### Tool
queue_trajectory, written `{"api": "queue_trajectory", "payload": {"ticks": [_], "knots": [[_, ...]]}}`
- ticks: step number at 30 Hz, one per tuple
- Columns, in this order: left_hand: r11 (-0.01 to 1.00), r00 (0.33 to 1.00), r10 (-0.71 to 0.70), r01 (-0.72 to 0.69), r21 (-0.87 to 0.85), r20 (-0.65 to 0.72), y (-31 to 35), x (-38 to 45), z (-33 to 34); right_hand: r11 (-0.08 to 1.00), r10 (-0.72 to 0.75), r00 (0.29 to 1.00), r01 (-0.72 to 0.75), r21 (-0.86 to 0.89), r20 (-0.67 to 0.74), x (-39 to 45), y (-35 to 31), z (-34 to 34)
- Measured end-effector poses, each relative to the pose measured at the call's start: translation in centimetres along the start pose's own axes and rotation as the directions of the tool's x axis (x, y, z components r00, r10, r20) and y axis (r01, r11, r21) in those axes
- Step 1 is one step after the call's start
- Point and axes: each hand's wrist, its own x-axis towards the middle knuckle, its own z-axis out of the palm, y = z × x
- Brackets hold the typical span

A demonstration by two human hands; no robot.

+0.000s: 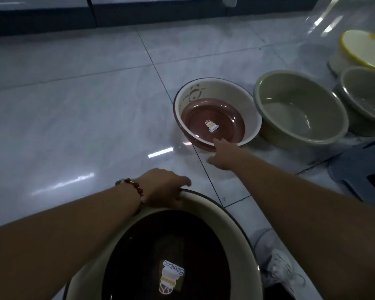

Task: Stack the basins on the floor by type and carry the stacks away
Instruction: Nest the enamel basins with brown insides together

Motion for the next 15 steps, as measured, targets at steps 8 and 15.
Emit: {"api": "queue_trajectory", "payload": {"ticks": [8,15], "knots": [[0.998,0.993,0.037,-0.043,-0.053,-0.111,-1.1,1.2,0.7,0.994,0.103,0.993,-0.1,0.051,-0.058,3.8,-0.9,1.9],[0.997,0.986,0.064,-0.068,-0.026,-0.157,-0.8,1.2,1.1,0.922,0.349,0.937,-0.339,0.187,-0.023,4.2,2.6,3.7]]}}
